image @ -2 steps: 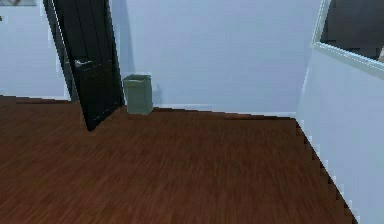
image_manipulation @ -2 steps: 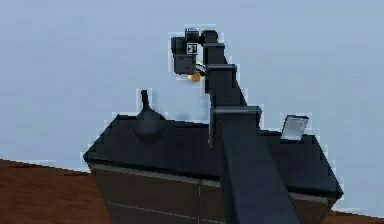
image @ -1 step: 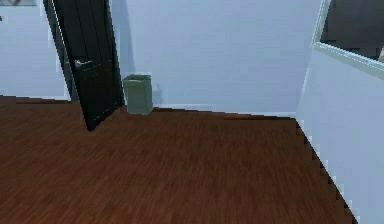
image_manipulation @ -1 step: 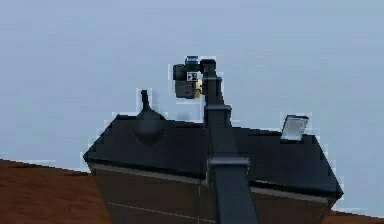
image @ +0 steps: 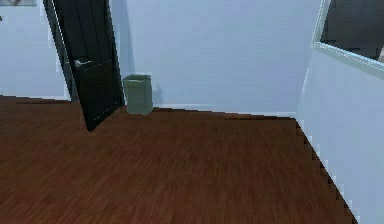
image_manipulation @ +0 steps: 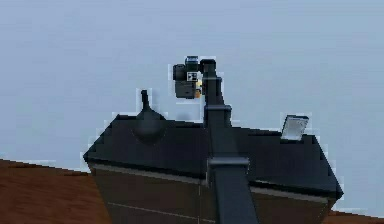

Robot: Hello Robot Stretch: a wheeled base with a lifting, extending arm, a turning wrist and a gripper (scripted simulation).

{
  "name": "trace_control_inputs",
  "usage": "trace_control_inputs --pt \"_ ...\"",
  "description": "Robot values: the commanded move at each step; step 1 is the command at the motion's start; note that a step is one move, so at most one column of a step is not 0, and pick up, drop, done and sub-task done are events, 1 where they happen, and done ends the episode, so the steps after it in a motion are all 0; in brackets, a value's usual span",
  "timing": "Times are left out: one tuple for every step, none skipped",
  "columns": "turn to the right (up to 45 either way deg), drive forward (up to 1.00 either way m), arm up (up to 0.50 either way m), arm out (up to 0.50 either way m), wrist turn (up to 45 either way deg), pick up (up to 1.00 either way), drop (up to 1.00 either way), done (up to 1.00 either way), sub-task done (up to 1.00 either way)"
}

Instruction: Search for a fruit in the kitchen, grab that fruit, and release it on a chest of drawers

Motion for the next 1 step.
trace_control_inputs --pt "0.0 0.00 0.00 0.00 0.0 0.00 1.00 0.00 0.00"
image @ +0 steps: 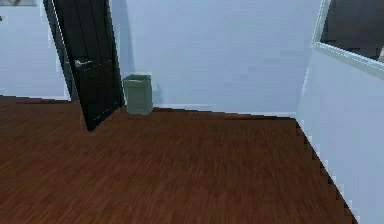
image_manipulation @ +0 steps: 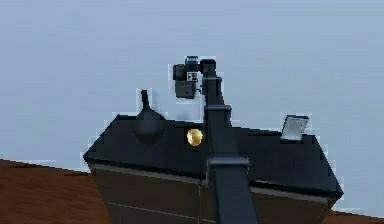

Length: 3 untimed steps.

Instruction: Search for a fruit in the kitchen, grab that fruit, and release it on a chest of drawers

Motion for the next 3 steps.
trace_control_inputs --pt "0.0 0.00 0.08 0.00 0.0 0.00 0.00 0.00 0.00" --pt "0.0 0.00 0.00 -0.08 0.0 0.00 0.00 0.00 0.00" --pt "0.0 0.00 0.00 0.00 0.0 0.00 0.00 1.00 0.00"
